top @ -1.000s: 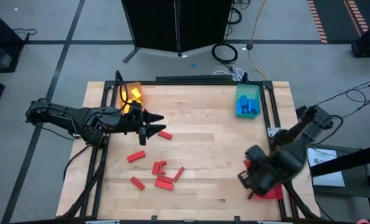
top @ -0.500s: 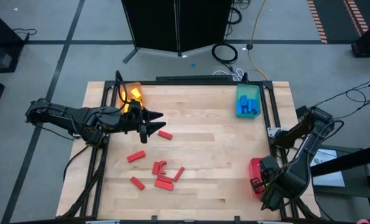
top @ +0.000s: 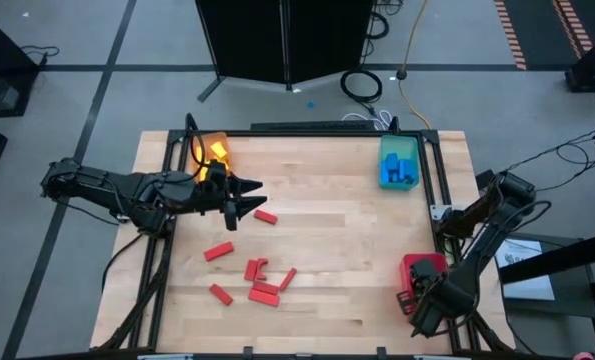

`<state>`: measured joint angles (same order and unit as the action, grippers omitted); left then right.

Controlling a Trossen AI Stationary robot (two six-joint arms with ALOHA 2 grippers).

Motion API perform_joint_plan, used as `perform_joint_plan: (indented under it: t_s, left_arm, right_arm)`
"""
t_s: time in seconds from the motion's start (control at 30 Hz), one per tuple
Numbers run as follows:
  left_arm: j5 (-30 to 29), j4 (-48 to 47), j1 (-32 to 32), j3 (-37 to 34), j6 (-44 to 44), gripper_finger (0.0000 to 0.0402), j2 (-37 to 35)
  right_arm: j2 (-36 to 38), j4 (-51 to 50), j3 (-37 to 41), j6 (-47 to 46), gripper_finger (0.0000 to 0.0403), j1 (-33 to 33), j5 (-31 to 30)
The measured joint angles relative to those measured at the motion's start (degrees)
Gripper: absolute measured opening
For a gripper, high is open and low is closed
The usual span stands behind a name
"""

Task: Sort blocks
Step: Put the red block into the red bin

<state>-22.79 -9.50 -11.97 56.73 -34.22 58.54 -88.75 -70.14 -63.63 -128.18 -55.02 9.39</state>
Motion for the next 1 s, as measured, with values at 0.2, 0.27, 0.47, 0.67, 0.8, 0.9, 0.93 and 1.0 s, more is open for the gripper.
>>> perform_joint_plan:
  t_s: [0.2, 0.27, 0.47, 0.67, 0.8, 0.9, 0.93, 1.0]
  left_arm:
    - [0.0, -0.1, 0.0, 0.0, 0.0, 0.0258, 0.0]
    - [0.0, -0.1, 0.0, 0.0, 0.0, 0.0258, 0.0]
    - [0.0, -0.1, 0.0, 0.0, 0.0, 0.0258, 0.0]
    - [0.0, -0.1, 0.0, 0.0, 0.0, 0.0258, 0.0]
    - [0.0, -0.1, 0.0, 0.0, 0.1, 0.0258, 0.0]
    - [0.0, 0.0, 0.0, 0.0, 0.1, 0.0258, 0.0]
    - [0.0, 0.0, 0.0, 0.0, 0.1, 0.0258, 0.0]
    - [0.0, -0.1, 0.0, 0.0, 0.1, 0.0258, 0.0]
  right_arm:
    - [0.0, 5.9, 5.1, 0.0, 0.0081, 0.0, 1.5]
    - [0.0, 5.7, 5.4, 0.0, 0.0081, -0.2, 1.5]
    - [0.0, 5.3, 5.4, 0.3, 0.0142, -0.2, 1.5]
    - [0.0, 6.0, 5.4, 1.2, 0.0192, -0.2, 1.6]
    - [0.0, 7.5, 5.2, 1.4, 0.0194, -0.2, 1.5]
    - [0.1, 7.0, 2.5, 3.0, 0.0191, -0.1, 0.9]
    - [0.1, 6.1, 0.9, 3.9, 0.019, 0.2, 0.8]
    - [0.1, 3.6, -2.9, 5.9, 0.019, 0.9, -1.1]
